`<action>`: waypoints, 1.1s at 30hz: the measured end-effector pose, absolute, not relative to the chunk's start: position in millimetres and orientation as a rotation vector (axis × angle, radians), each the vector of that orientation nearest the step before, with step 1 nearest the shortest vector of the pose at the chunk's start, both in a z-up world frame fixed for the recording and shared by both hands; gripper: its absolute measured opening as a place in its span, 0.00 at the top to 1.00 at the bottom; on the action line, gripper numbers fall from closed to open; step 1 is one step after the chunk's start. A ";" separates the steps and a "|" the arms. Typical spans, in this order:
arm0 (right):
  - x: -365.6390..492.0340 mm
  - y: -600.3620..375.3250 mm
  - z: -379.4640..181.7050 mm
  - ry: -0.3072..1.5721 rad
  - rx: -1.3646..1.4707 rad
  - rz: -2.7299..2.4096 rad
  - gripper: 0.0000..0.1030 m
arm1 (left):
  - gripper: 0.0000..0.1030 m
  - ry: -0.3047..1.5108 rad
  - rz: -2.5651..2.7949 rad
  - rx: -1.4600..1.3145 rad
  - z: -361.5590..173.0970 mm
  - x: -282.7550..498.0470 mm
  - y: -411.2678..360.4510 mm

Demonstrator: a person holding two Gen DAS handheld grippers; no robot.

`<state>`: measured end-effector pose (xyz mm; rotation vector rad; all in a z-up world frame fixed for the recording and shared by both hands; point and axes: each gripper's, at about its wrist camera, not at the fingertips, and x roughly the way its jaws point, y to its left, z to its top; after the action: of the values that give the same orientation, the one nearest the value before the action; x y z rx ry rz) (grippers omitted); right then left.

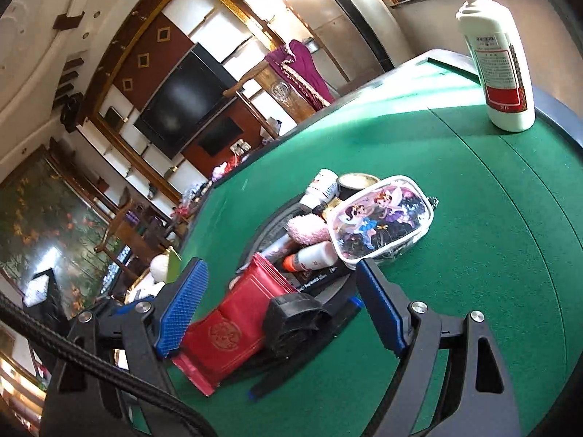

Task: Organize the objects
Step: 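Return to the pile and grasp the red gold-logo pouch with the left gripper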

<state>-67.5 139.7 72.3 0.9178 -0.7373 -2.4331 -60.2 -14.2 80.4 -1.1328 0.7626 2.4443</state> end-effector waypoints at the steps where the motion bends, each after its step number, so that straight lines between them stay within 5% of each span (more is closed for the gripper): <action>1: -66.7 138.8 73.7 -0.738 0.910 -2.427 0.19 | 0.29 0.839 2.424 -1.155 73.9 -60.3 -6.2; 11: -69.4 153.8 70.1 -0.787 0.887 -2.401 0.19 | 0.29 1.012 2.314 -1.313 36.1 -84.9 22.6; 15: -69.9 154.6 67.9 -0.784 0.891 -2.404 0.19 | 0.28 0.881 2.348 -1.362 32.4 -95.1 21.9; 20: -70.0 155.2 66.4 -0.781 0.897 -2.406 0.19 | 0.47 0.587 2.389 -1.367 34.7 -86.7 -4.7; 25: -70.3 155.7 64.9 -0.779 0.896 -2.426 0.19 | 0.52 0.215 2.407 -1.344 40.2 -58.3 -53.6; 31: -75.1 156.8 57.1 -0.789 0.937 -2.433 0.19 | 0.49 0.203 2.397 -1.354 40.3 -32.4 -64.4; 33: -75.2 157.6 55.9 -0.789 0.939 -2.440 0.19 | 0.40 0.294 2.422 -1.369 36.1 -40.3 -57.5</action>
<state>-75.2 157.6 55.9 0.9389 -0.7890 -2.4397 -40.3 -57.5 36.1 -1.3689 0.2936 2.4223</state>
